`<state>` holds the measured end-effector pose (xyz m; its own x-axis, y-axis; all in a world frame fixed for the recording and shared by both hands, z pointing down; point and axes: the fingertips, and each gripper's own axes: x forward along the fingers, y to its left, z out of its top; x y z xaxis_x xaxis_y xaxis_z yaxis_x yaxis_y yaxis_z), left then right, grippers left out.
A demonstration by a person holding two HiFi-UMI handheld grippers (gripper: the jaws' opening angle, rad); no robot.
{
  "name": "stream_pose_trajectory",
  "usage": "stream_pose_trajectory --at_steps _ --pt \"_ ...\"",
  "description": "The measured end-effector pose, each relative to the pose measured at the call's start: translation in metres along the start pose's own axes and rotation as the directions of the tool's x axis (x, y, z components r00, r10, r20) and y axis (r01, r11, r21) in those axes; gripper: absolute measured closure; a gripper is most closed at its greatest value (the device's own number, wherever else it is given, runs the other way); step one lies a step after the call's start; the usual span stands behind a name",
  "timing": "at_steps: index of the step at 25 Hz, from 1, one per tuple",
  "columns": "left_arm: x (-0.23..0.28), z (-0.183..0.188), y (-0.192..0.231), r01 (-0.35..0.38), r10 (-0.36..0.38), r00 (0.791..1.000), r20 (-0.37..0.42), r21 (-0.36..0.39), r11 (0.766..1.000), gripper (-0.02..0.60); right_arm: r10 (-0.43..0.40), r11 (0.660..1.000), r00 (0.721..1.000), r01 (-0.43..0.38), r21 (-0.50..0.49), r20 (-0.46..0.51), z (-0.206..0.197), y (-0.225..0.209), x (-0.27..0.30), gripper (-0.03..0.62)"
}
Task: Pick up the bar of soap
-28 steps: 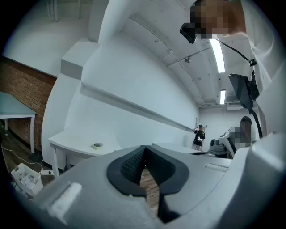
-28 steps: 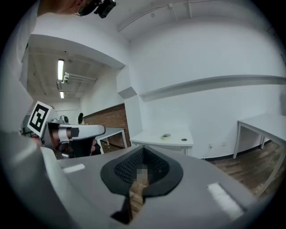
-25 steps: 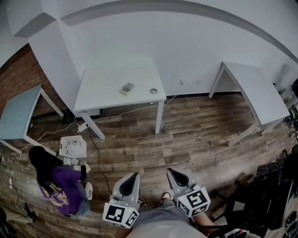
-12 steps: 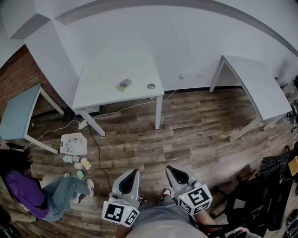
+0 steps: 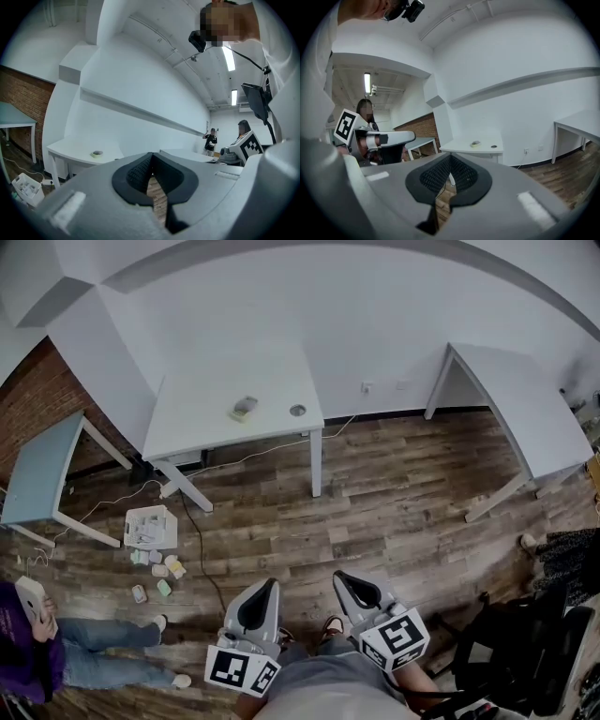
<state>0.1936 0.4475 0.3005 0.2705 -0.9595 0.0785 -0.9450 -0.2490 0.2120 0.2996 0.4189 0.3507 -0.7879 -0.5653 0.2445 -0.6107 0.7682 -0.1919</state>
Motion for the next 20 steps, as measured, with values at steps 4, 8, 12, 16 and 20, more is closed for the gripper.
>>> stream_pose_trajectory --at_steps 4,8,12,16,20 --pt "0.009 0.000 -0.009 -0.013 0.013 1.000 -0.001 0.002 1.000 0.583 0.013 1.000 1.000 -0.013 -0.002 -0.003 0.000 -0.013 -0.004 0.591" --pt "0.014 -0.003 -0.016 -0.019 0.019 1.000 -0.014 0.005 1.000 0.583 0.024 1.000 1.000 -0.024 0.015 -0.009 -0.005 -0.020 -0.005 0.591" --pt "0.018 -0.002 -0.015 -0.033 0.033 0.999 -0.011 0.011 0.999 0.583 0.035 0.999 0.999 -0.035 0.014 -0.004 -0.003 -0.025 -0.001 0.591" --pt "0.025 -0.002 -0.013 -0.040 0.040 0.999 -0.002 0.013 0.999 0.583 0.041 0.999 0.999 -0.040 0.011 -0.007 -0.003 -0.031 0.003 0.591" --pt "0.040 0.001 -0.007 -0.027 0.027 1.000 0.008 0.011 1.000 0.583 0.037 0.999 0.999 -0.037 0.002 -0.001 0.004 -0.037 0.013 0.591"
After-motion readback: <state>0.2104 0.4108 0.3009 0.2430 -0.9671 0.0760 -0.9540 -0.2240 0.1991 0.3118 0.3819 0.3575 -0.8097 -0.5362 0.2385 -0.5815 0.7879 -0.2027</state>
